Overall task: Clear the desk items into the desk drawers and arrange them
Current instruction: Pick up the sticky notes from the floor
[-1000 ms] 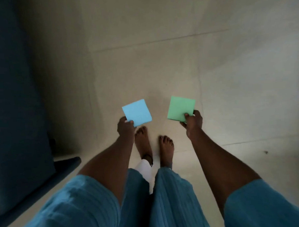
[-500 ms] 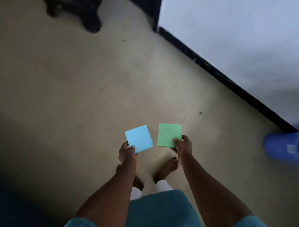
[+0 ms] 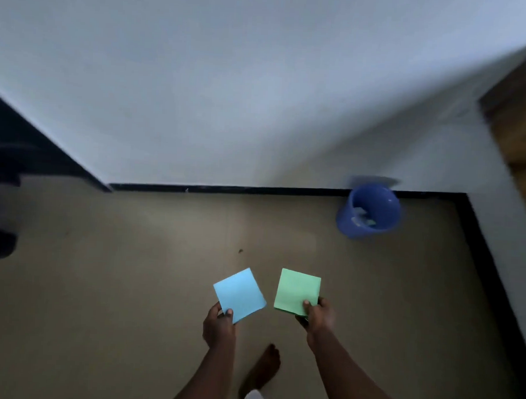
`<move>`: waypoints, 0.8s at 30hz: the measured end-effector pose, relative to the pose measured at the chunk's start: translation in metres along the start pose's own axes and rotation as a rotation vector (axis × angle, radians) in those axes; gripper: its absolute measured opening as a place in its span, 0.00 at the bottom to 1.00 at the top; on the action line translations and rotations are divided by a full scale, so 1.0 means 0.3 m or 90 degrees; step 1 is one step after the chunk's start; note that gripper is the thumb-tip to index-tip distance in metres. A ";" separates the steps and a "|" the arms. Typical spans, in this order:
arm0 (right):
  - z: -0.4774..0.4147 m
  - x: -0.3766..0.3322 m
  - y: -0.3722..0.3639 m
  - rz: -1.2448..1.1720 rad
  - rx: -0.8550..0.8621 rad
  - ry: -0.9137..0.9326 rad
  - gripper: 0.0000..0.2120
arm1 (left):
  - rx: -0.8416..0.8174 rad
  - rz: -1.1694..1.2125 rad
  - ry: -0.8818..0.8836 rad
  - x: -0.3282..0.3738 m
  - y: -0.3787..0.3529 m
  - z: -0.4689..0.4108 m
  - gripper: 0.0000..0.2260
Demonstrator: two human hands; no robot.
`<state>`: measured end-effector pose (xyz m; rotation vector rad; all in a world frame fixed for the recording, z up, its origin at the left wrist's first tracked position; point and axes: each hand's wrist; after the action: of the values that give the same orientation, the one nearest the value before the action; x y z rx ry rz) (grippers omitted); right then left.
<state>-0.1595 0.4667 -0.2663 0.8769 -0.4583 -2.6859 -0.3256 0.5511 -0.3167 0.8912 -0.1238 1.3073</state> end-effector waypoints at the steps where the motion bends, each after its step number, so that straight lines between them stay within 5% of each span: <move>1: -0.010 -0.065 0.039 -0.029 0.011 -0.008 0.17 | -0.023 -0.022 -0.020 0.040 -0.053 0.041 0.13; 14: -0.078 -0.686 0.327 -0.296 0.102 0.032 0.06 | -0.179 -0.155 -0.285 0.608 -0.467 0.521 0.16; 24: -0.038 -1.169 0.520 -0.479 0.263 0.098 0.19 | -0.460 -0.231 -0.508 1.105 -0.869 0.918 0.15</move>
<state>0.1454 0.4467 -0.0338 1.6352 -0.7936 -3.1897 0.1096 0.6394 -0.0791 0.7031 -0.9495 0.4376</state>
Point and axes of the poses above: each hand's wrist, its own z-axis away from the middle knuckle, its own y-axis out of the back of the hand, x = y × z, and after that the axes turned 15 degrees about x, right-handed
